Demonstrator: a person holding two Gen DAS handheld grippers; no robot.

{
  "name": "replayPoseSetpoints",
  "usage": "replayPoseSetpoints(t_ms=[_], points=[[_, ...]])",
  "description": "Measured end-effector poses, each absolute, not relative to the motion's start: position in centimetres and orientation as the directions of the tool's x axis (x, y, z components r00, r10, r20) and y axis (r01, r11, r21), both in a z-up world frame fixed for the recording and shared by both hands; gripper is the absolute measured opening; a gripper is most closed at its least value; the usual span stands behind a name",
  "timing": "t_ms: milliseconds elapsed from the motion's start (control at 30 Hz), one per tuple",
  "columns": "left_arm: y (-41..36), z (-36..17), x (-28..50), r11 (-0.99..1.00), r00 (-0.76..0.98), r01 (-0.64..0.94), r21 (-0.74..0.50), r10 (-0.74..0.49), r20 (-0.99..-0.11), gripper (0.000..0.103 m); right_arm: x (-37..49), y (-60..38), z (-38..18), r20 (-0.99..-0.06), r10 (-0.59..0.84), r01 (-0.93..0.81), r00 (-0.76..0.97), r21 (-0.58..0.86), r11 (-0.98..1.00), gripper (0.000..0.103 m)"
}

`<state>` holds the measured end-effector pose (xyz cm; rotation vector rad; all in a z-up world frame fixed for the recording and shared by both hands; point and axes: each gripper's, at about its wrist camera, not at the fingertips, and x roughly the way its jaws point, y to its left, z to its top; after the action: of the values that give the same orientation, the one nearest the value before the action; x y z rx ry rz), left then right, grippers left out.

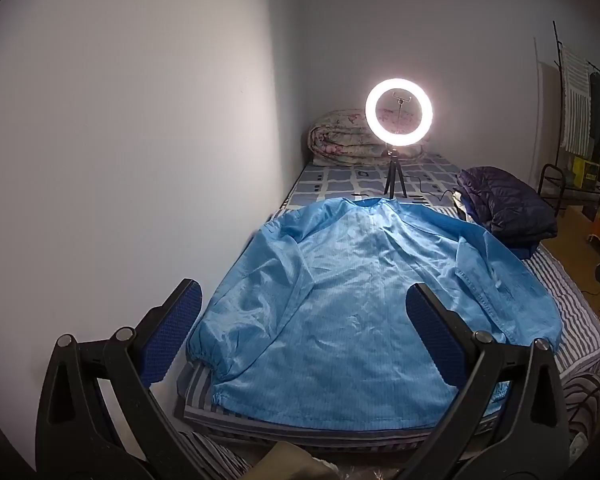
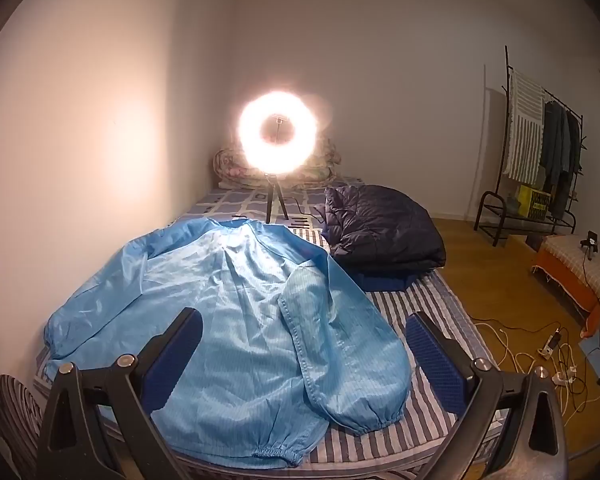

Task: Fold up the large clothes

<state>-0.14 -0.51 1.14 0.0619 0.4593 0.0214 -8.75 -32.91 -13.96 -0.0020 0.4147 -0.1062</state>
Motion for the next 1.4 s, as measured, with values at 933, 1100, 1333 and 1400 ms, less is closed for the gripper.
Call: replayPoseSetpoints(t_ms=[933, 1100, 1333, 1400], points=[[0.16, 1.59, 0.08, 0.998, 0.905, -0.029, 0.059, 0.051, -0.422, 0.103, -8.27, -32.36, -14.54, -0.408, -0.084, 0.086, 0.909, -0.012, 0.996, 0.103], [0.13, 1.72, 0.17, 0.998, 0.905, -0.030, 0.057, 0.051, -0.422, 0.103, -8.29, -32.34, -14.62, -0.408, -0.084, 0.087, 0.909, -0.011, 0.996, 0.103], [0.02, 1.58, -0.09, 0.998, 0.906, -0.031, 0.058, 0.052, -0.420, 0.103, -8.25, -32.23, -14.72, -0.410, -0.082, 0.085, 0.908, -0.010, 0.996, 0.103], [-0.01, 1.59, -0.09, 0.998, 0.906, -0.031, 0.057, 0.052, -0.420, 0.103, -8.20, -32.15, -14.75, -0.410, -0.082, 0.085, 0.908, -0.012, 0.996, 0.103]])
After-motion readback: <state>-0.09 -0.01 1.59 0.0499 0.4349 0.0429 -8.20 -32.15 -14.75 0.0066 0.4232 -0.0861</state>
